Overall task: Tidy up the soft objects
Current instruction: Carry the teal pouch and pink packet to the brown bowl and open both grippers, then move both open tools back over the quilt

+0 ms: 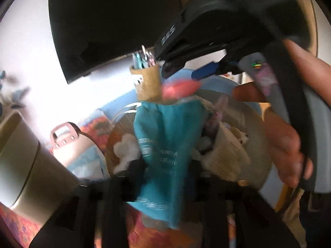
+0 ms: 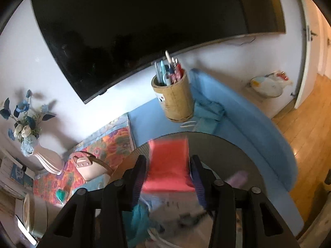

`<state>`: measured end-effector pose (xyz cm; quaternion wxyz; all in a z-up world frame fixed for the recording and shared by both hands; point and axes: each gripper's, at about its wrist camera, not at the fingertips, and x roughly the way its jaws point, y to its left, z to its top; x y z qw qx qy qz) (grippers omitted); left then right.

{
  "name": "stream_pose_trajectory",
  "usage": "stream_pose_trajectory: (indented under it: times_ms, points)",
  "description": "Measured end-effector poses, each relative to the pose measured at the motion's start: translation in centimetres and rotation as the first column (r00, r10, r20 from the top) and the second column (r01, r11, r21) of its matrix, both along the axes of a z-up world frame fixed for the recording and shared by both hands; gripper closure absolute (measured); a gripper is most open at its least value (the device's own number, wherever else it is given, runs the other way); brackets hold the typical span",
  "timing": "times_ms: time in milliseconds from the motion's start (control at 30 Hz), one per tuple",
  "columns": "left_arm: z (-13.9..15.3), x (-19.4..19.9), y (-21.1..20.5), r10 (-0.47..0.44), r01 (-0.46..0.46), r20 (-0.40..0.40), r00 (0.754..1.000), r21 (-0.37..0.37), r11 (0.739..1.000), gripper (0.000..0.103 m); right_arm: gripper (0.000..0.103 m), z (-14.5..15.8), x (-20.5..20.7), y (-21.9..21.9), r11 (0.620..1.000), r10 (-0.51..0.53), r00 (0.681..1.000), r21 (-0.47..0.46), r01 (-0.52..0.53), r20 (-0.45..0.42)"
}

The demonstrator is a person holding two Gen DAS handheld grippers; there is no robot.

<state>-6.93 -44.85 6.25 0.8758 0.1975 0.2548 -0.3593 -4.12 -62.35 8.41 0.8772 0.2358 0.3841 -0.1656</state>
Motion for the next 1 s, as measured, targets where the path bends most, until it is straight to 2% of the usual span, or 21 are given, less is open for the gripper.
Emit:
stream_pose_trajectory:
  times_ms: [33, 133, 267, 333, 567, 667, 700, 767, 800, 833, 867, 1000]
  points:
    - [-0.1, -0.1, -0.1, 0.003, -0.003, 0.016, 1.000, 0.004, 1.000, 0.047, 0.056, -0.3, 0.5, -0.3, 1.000, 0.004, 1.000, 0.011, -0.004, -0.006]
    - [-0.4, -0.9, -0.2, -0.024, 0.023, 0.043, 0.999, 0.018, 1.000, 0.030, 0.054, -1.1, 1.1, -0.7, 0.999, 0.010, 1.000, 0.032, -0.009, -0.025]
    - [-0.4, -2.7, -0.3, -0.025, 0.022, 0.086, 0.996, 0.038, 0.999, 0.023, 0.050, -0.8, -0.1, -0.1, 1.000, 0.016, 1.000, 0.019, -0.016, -0.011]
    - [0.0, -3.7, 0.0, -0.030, 0.027, 0.111, 0.993, 0.027, 0.999, 0.015, 0.049, -0.1, -1.5, 0.5, 1.000, 0.010, 1.000, -0.008, -0.010, 0.006]
    - [1.8, -7.6, 1.7, -0.055, 0.058, 0.183, 0.982, -0.014, 0.998, 0.014, 0.046, 4.4, -7.5, 1.8, 0.998, -0.034, 0.991, -0.046, 0.040, 0.130]
    - [3.0, -9.0, 3.4, -0.062, 0.070, 0.211, 0.976, -0.033, 0.997, 0.009, 0.046, 6.3, -9.9, 2.9, 0.997, -0.035, 0.983, -0.068, 0.048, 0.181]
    - [3.2, -9.2, 3.9, -0.060, 0.070, 0.216, 0.974, -0.035, 0.997, 0.007, 0.044, 7.0, -11.1, 3.7, 0.995, -0.034, 0.979, -0.084, 0.052, 0.202]
    - [3.9, -9.2, 5.9, -0.061, 0.075, 0.219, 0.974, -0.059, 0.995, 0.005, 0.028, 7.4, -13.0, 4.8, 0.992, -0.037, 0.973, -0.107, 0.063, 0.226]
    - [4.2, -9.5, 7.2, -0.063, 0.081, 0.217, 0.974, -0.076, 0.994, 0.004, 0.010, 7.4, -14.2, 5.4, 0.990, -0.044, 0.968, -0.122, 0.076, 0.248]
    - [4.4, -9.5, 8.2, -0.063, 0.084, 0.215, 0.975, -0.091, 0.992, 0.002, 0.000, 7.3, -15.5, 6.1, 0.986, -0.055, 0.959, -0.136, 0.096, 0.277]
    - [4.7, -9.9, 9.5, -0.061, 0.086, 0.211, 0.976, -0.112, 0.990, 0.001, 0.000, 7.2, -16.8, 6.8, 0.983, -0.065, 0.951, -0.143, 0.112, 0.301]
    - [5.7, -10.4, 13.6, -0.049, 0.082, 0.204, 0.978, -0.160, 0.984, 0.000, 0.000, 6.1, -19.2, 8.8, 0.983, -0.092, 0.947, -0.125, 0.136, 0.307]
